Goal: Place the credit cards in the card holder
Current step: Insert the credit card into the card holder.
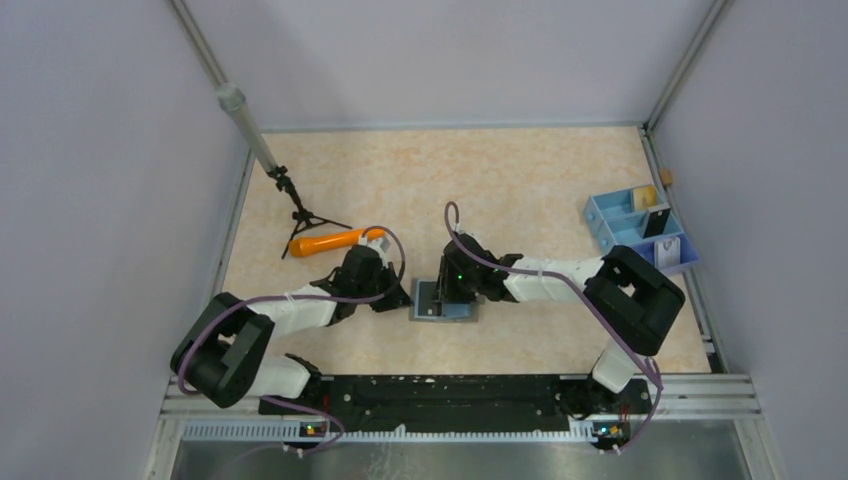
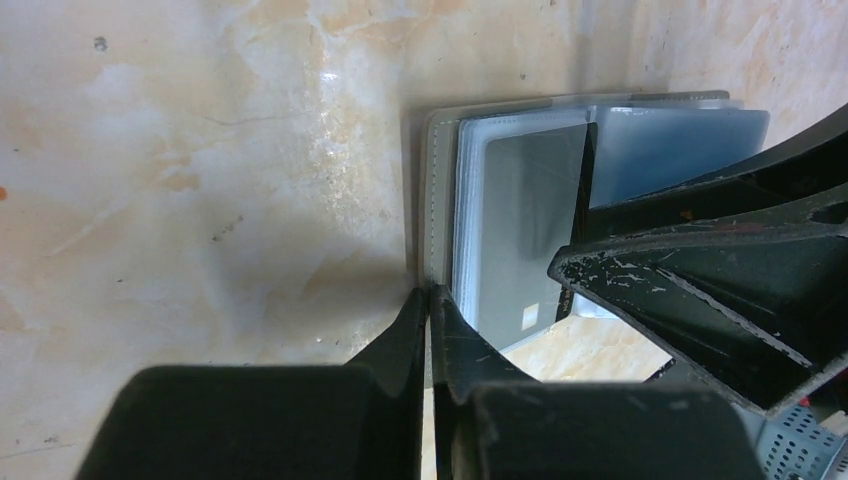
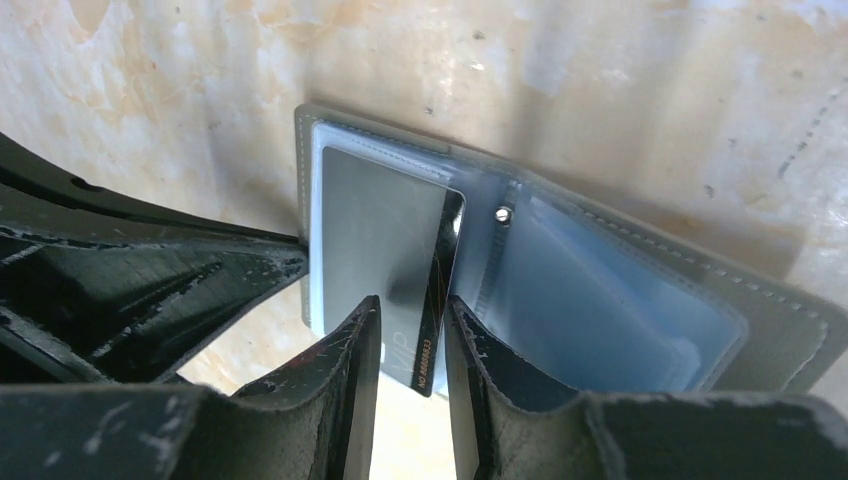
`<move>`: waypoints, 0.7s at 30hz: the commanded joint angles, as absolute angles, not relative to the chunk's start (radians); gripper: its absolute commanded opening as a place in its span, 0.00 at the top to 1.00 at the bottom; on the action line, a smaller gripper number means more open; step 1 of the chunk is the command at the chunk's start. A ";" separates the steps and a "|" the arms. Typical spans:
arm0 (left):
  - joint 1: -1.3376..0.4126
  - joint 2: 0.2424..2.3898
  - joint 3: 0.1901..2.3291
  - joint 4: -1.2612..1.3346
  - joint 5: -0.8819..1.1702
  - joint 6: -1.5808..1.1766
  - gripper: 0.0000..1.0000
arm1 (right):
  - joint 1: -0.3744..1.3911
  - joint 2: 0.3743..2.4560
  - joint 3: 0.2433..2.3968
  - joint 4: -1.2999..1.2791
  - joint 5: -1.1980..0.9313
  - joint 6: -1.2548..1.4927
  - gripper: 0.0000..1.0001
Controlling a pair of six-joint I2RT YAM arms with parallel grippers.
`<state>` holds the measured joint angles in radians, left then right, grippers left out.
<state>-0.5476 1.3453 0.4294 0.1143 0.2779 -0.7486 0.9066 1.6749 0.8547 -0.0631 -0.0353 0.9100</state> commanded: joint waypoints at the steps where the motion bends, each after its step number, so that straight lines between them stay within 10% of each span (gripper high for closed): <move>1: -0.554 1.325 0.414 0.130 0.278 -0.748 1.00 | 0.946 1.704 0.966 -0.105 0.016 0.891 0.71; 15: -0.566 1.294 0.403 0.142 0.253 -0.801 1.00 | 0.988 1.713 1.061 -0.238 0.167 0.853 0.62; 21: -0.561 1.248 0.423 0.057 0.218 -0.776 0.61 | 0.983 1.562 1.127 -0.448 0.350 0.741 0.47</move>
<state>-0.5602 1.3003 0.4095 0.1059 0.2520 -0.7918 0.9771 1.7035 1.0405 -0.3016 0.1932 0.8352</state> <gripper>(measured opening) 0.280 0.483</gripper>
